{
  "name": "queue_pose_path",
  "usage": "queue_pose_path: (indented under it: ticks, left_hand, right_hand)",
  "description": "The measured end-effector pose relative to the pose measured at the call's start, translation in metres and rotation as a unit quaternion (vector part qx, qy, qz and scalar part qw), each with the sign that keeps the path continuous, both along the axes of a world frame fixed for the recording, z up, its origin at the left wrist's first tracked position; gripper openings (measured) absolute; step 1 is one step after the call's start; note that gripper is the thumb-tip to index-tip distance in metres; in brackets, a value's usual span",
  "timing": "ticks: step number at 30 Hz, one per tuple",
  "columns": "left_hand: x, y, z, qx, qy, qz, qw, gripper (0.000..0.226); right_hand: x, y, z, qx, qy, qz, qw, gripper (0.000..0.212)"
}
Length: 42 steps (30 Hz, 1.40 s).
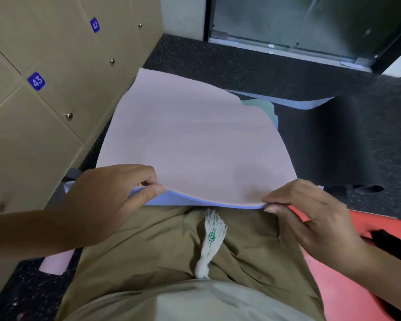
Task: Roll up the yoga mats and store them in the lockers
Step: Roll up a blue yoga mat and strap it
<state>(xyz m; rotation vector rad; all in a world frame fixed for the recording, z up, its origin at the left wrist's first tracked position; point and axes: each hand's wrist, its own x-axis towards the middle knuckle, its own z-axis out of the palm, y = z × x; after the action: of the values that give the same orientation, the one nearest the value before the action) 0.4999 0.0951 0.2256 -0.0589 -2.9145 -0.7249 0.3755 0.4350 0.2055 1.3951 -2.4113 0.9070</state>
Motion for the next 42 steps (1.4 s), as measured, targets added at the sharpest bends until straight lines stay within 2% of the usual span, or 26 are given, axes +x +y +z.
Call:
queue_pose_path:
  ticks: [4, 9, 11, 13, 15, 17, 21, 23, 26, 29, 33, 36, 38, 42]
  left_hand:
    - [0.000, 0.000, -0.004, 0.055, -0.041, 0.029, 0.997, 0.040]
    - [-0.006, -0.003, -0.008, 0.118, -0.115, 0.078, 0.983, 0.046]
    - [-0.007, -0.002, -0.010, 0.144, -0.132, 0.075, 0.978, 0.039]
    - [-0.010, 0.000, -0.011, 0.199, -0.109, 0.084, 0.970, 0.018]
    - [-0.014, 0.002, -0.010, 0.212, -0.068, 0.085, 0.971, 0.013]
    - [-0.017, 0.002, -0.012, 0.167, -0.044, 0.068, 0.983, 0.009]
    - [-0.023, -0.005, -0.017, 0.134, -0.033, 0.021, 0.990, 0.013]
    - [-0.028, -0.008, -0.019, 0.107, -0.005, -0.007, 0.994, 0.012]
    - [-0.036, -0.014, -0.024, 0.046, 0.048, -0.053, 0.996, 0.016]
    - [-0.039, -0.016, -0.027, 0.009, 0.089, -0.094, 0.992, 0.019]
    - [-0.037, -0.018, -0.024, -0.021, 0.102, -0.111, 0.988, 0.023]
    - [-0.035, -0.018, -0.022, -0.076, 0.108, -0.126, 0.983, 0.048]
    - [-0.035, -0.017, -0.021, -0.124, 0.122, -0.127, 0.977, 0.062]
    - [-0.033, -0.011, -0.020, -0.206, 0.151, -0.132, 0.958, 0.065]
  right_hand:
    - [-0.005, -0.012, 0.004, 0.011, -0.046, -0.020, 0.999, 0.021]
    - [-0.022, -0.026, 0.021, 0.043, -0.164, -0.026, 0.985, 0.022]
    - [-0.029, -0.030, 0.025, 0.052, -0.226, -0.034, 0.972, 0.013]
    - [-0.034, -0.033, 0.025, 0.055, -0.256, -0.044, 0.964, 0.008]
    - [-0.035, -0.036, 0.020, 0.054, -0.236, -0.057, 0.968, 0.014]
    - [-0.034, -0.038, 0.015, 0.048, -0.197, -0.059, 0.977, 0.015]
    - [-0.034, -0.035, 0.003, 0.001, -0.074, -0.052, 0.996, 0.008]
    - [-0.035, -0.032, -0.004, -0.024, -0.026, -0.051, 0.998, 0.016]
    - [-0.040, -0.029, -0.016, -0.034, 0.049, -0.005, 0.998, 0.021]
    - [-0.046, -0.026, -0.021, -0.015, 0.094, 0.046, 0.994, 0.009]
    - [-0.053, -0.028, -0.020, 0.001, 0.111, 0.074, 0.991, 0.038]
    - [-0.054, -0.033, -0.019, 0.022, 0.129, 0.053, 0.990, 0.053]
    - [-0.053, -0.037, -0.017, 0.036, 0.156, 0.025, 0.987, 0.059]
    - [-0.046, -0.042, -0.015, 0.053, 0.198, -0.008, 0.979, 0.059]
